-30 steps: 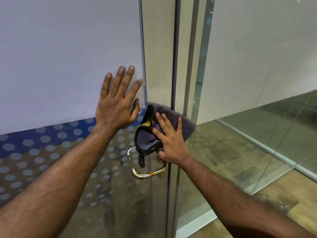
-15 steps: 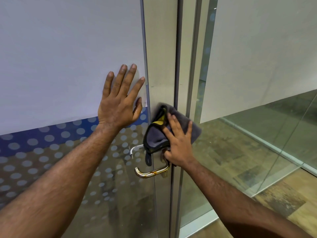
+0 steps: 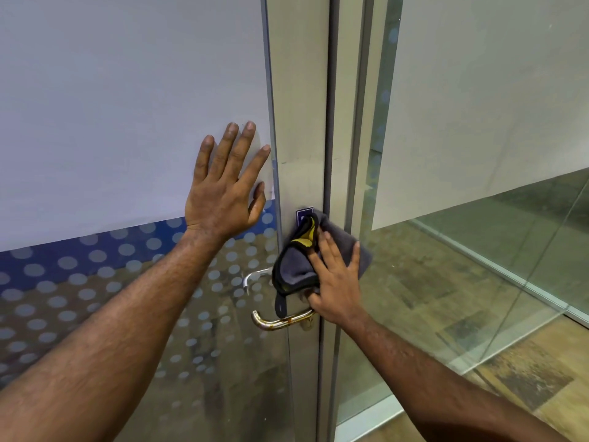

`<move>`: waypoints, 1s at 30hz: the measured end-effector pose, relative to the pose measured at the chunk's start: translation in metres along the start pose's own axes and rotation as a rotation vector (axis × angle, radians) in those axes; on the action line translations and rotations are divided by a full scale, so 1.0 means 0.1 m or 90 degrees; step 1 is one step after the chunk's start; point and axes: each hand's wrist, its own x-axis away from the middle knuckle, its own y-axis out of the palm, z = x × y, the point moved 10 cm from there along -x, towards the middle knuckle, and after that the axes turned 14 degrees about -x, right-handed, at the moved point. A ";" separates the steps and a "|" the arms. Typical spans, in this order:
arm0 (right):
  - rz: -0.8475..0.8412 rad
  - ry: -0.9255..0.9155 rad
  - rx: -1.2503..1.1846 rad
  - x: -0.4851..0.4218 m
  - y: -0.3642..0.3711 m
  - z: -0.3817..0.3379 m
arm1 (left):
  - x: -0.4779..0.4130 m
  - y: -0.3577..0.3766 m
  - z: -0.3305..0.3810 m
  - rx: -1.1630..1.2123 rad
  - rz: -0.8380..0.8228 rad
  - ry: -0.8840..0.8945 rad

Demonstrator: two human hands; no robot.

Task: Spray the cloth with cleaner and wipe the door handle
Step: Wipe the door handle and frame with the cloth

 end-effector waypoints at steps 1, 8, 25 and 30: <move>0.006 0.023 -0.014 0.02 -0.01 0.02 | 0.00 -0.01 0.01 -0.003 0.002 0.001; 0.100 0.006 -0.126 -0.51 -0.25 -0.38 | 0.00 -0.01 0.01 0.001 0.003 0.002; 0.035 -0.108 -0.032 -0.40 -0.16 -0.45 | 0.09 -0.04 0.11 0.037 0.011 0.015; 0.002 -0.101 0.019 -0.11 -0.12 -0.05 | 0.17 0.00 0.20 0.041 -0.004 0.022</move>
